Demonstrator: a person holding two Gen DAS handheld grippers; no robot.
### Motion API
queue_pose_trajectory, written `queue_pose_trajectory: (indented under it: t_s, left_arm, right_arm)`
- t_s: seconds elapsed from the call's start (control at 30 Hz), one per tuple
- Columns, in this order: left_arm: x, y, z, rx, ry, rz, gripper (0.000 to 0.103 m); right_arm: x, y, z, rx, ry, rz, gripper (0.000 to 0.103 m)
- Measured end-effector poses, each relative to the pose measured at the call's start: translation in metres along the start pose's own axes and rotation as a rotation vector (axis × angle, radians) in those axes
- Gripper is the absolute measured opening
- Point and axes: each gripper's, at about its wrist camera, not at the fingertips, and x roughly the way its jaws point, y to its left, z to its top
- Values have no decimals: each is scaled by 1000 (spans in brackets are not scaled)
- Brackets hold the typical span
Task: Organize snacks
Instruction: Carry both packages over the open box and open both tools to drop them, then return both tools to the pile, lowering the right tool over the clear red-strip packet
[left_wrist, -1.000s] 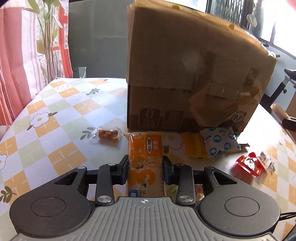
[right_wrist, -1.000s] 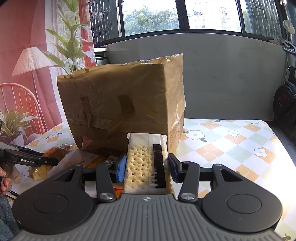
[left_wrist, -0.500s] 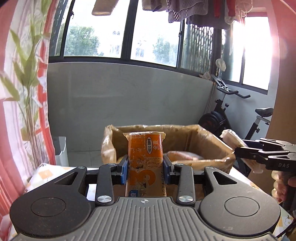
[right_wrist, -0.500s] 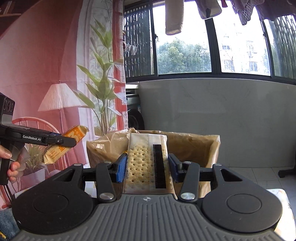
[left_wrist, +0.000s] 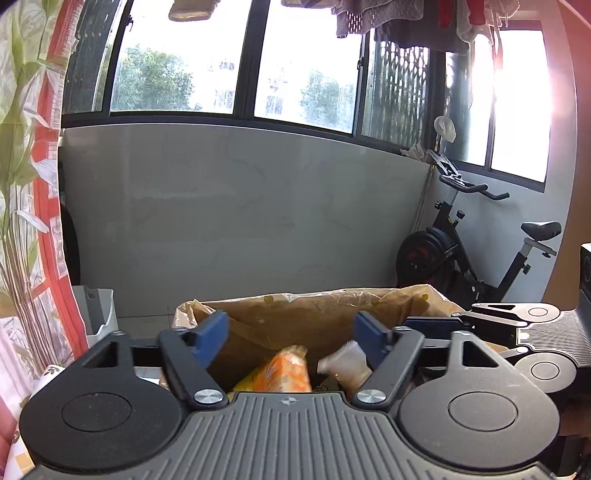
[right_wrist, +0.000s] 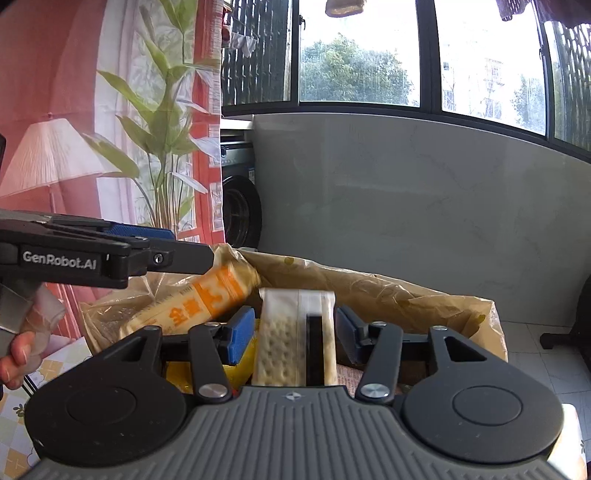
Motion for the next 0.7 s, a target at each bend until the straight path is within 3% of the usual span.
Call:
queue_pose_trajectory:
  t_s: [0.07,0.23,0.5,0.7]
  left_arm:
    - [-3,1,-1,-1,-8,-19,84]
    - [-23,23,-5,-34,-20,-17,84]
    - [-75,52,-18,-30,-13,57,84]
    - [-114,62,-54,-69,23,74,84]
  right_arm:
    - [1,-5,-1,28,7,3,69]
    - [-19,-13,-3,44,-18,-2,75]
    - [-73,-21,-22,35,-77,4,76]
    - [-115,-21,-52,16,-108,16,76]
